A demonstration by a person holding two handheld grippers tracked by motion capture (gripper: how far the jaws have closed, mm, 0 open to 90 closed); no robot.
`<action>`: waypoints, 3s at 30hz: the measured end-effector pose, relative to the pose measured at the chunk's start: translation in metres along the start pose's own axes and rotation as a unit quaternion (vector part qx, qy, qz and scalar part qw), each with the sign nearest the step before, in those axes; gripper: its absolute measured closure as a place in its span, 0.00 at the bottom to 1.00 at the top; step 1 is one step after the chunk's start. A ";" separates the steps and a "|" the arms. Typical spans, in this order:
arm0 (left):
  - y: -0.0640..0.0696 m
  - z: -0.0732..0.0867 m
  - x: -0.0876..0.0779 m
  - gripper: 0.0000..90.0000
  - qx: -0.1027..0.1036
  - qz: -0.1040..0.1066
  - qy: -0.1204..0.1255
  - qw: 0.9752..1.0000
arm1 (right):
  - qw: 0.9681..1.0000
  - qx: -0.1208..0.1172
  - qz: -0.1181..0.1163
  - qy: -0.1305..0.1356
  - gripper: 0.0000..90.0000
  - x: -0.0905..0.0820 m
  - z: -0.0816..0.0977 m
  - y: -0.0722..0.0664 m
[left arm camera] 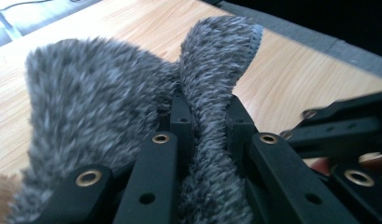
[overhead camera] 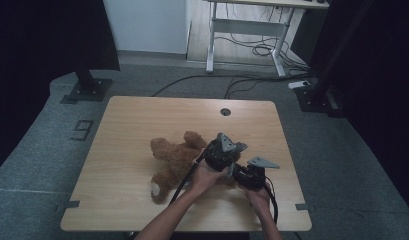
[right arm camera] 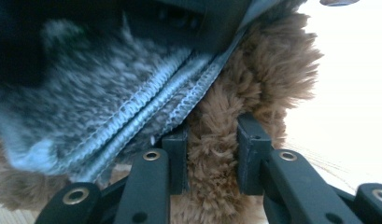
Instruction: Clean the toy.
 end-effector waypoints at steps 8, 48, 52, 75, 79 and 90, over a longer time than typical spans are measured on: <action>-0.050 0.021 -0.036 0.86 -0.013 -0.056 0.011 0.998 | 1.000 -0.001 0.001 0.001 0.77 -0.001 0.000 -0.001; -0.110 0.045 -0.069 0.86 -0.109 -0.056 0.014 0.992 | 1.000 -0.011 0.008 -0.002 0.65 -0.002 -0.001 -0.001; -0.106 0.057 -0.072 0.87 -0.111 -0.052 0.027 0.992 | 1.000 0.001 0.008 -0.004 0.43 -0.009 -0.007 -0.001; -0.090 0.077 -0.093 0.87 -0.105 -0.028 0.056 0.993 | 0.995 0.062 -0.055 -0.054 0.29 0.024 -0.022 -0.007; -0.089 0.077 -0.094 0.87 -0.105 -0.027 0.058 0.992 | 0.996 0.050 -0.053 -0.058 0.40 0.021 -0.021 -0.009; -0.089 0.077 -0.100 0.86 -0.112 -0.015 0.065 0.991 | 0.997 0.043 -0.053 -0.045 0.58 0.017 -0.019 -0.011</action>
Point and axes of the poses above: each handheld gripper's, and its own axes: x roughly forward along the jaws, z roughly out of its underside, y roughly to its right, the point moved 10 cm from there along x, roughly forward along the jaws, and after that the axes turned 9 degrees about -x, right-handed, at the moved point
